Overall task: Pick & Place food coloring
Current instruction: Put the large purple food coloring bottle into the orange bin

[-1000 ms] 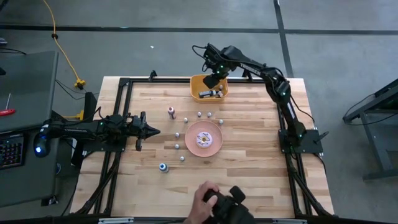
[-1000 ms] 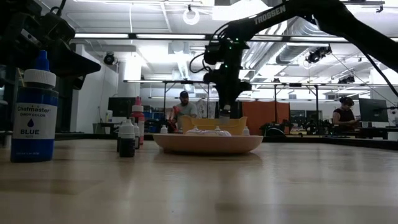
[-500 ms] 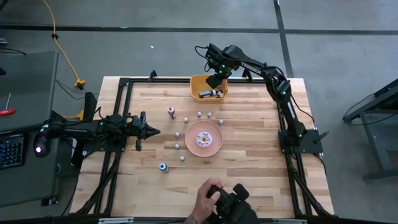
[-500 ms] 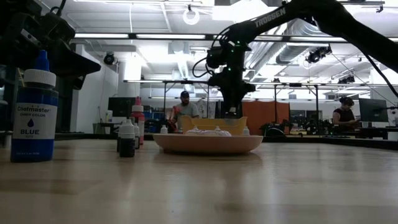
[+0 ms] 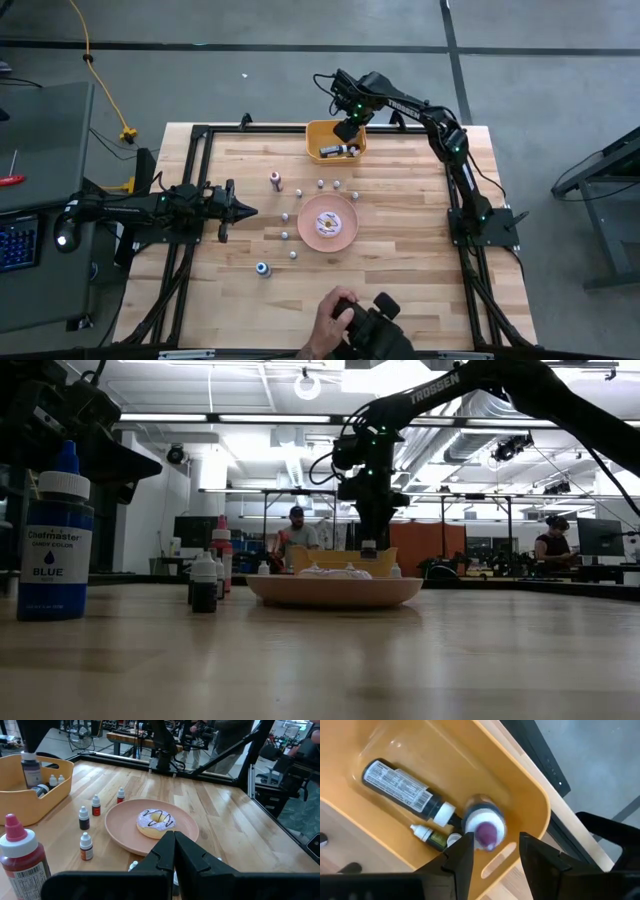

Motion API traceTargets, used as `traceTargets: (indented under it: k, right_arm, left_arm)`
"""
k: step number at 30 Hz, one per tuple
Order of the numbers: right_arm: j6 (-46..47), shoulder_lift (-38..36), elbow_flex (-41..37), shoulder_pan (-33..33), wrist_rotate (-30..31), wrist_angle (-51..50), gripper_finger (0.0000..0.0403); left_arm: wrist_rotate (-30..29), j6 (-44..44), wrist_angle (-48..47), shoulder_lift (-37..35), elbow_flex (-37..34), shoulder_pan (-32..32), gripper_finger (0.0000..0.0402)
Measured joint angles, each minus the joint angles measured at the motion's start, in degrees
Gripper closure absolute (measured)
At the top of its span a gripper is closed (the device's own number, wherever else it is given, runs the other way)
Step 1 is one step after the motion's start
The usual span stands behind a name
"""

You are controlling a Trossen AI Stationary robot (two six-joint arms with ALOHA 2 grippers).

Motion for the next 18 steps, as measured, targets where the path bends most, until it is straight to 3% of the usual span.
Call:
traceTargets:
  k: [10, 18]
  right_arm:
    - [-2.6, 0.0, 0.2, 0.0, 3.0, 2.2, 0.0236]
    - [-2.8, 0.0, 7.8, 0.2, 4.5, -0.6, 0.0235]
  left_arm:
    - [0.0, 0.0, 0.0, 0.0, 0.0, 0.0, 0.0401]
    - [0.0, 0.0, 0.0, 0.0, 0.0, 0.0, 0.0401]
